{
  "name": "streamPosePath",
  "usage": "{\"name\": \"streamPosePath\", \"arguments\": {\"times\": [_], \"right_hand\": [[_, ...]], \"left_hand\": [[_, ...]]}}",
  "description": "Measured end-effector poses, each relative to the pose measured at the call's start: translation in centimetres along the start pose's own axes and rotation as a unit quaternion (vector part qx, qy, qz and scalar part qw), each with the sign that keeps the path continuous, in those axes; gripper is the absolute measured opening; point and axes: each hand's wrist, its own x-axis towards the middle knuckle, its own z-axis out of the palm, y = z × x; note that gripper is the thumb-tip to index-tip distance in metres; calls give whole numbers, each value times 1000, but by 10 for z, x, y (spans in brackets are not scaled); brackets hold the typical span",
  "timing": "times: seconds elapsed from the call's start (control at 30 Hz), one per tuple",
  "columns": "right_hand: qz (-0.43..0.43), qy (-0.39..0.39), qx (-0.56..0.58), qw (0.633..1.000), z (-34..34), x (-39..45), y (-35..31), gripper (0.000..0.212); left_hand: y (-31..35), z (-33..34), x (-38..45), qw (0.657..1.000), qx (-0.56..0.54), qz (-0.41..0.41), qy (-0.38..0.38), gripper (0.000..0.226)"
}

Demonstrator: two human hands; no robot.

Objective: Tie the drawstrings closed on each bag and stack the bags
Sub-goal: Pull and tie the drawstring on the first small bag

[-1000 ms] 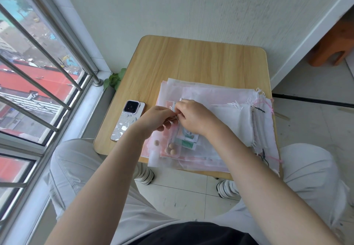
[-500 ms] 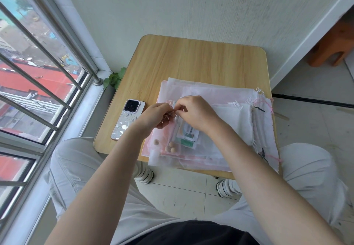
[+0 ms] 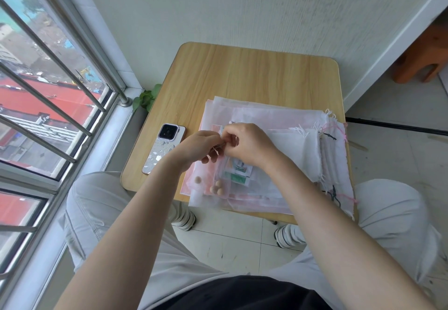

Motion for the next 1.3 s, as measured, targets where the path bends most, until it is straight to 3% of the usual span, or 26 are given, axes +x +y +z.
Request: {"name": "streamPosePath", "arguments": {"times": [0.27,0.4,0.63,0.87,1.0,1.3], "right_hand": [[1,1,40,999,-2,1,8,17],[16,6,68,998,-3,1,9,7],[41,-11,105,994,-4,2,5,15],[64,-40,28,997,-9,4,1,8],[37,-63,-25,997,-10,6,1,7],[53,-58,58,995,-7,-1,10,7]], "left_hand": [[-11,-5,-1,995,-96,2,-1,16],[-12,-8,-1,996,-85,1,-6,21],[-10,-5,-1,997,-82,-3,-6,27],[-6,2,1,1000,6,-6,0,23],[-3,2,1,1000,9,-6,3,25],[-14,-4,2,991,-129,-23,-1,21]]}}
